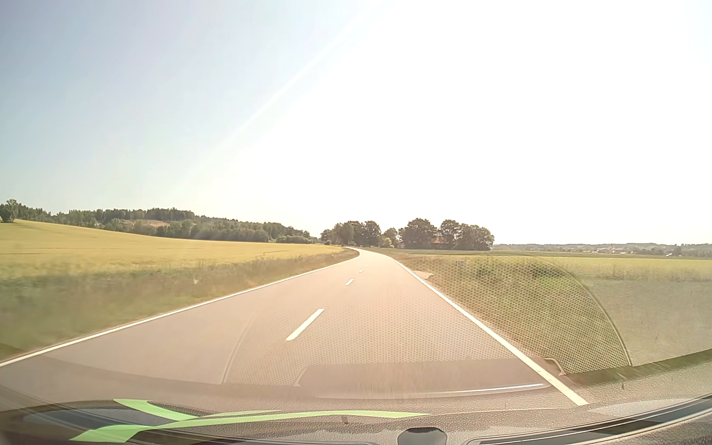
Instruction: Follow the waypoints while adhering to traffic rules and regulations
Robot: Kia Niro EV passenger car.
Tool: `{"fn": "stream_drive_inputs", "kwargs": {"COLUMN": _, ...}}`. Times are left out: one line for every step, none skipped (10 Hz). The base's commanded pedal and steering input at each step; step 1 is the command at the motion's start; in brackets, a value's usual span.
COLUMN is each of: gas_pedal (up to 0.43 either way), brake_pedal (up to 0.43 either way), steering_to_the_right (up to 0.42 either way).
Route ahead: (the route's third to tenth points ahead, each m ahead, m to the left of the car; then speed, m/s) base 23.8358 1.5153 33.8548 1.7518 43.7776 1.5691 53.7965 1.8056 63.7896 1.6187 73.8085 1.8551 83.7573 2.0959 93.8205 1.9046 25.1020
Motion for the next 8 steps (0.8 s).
{"fn": "stream_drive_inputs", "kwargs": {"gas_pedal": 0.228, "brake_pedal": 0.0, "steering_to_the_right": 0.0}}
{"fn": "stream_drive_inputs", "kwargs": {"gas_pedal": 0.228, "brake_pedal": 0.0, "steering_to_the_right": 0.0}}
{"fn": "stream_drive_inputs", "kwargs": {"gas_pedal": 0.228, "brake_pedal": 0.0, "steering_to_the_right": 0.0}}
{"fn": "stream_drive_inputs", "kwargs": {"gas_pedal": 0.22, "brake_pedal": 0.0, "steering_to_the_right": 0.0}}
{"fn": "stream_drive_inputs", "kwargs": {"gas_pedal": 0.209, "brake_pedal": 0.0, "steering_to_the_right": 0.0}}
{"fn": "stream_drive_inputs", "kwargs": {"gas_pedal": 0.209, "brake_pedal": 0.0, "steering_to_the_right": 0.0}}
{"fn": "stream_drive_inputs", "kwargs": {"gas_pedal": 0.189, "brake_pedal": 0.0, "steering_to_the_right": -0.001}}
{"fn": "stream_drive_inputs", "kwargs": {"gas_pedal": 0.189, "brake_pedal": 0.0, "steering_to_the_right": -0.001}}
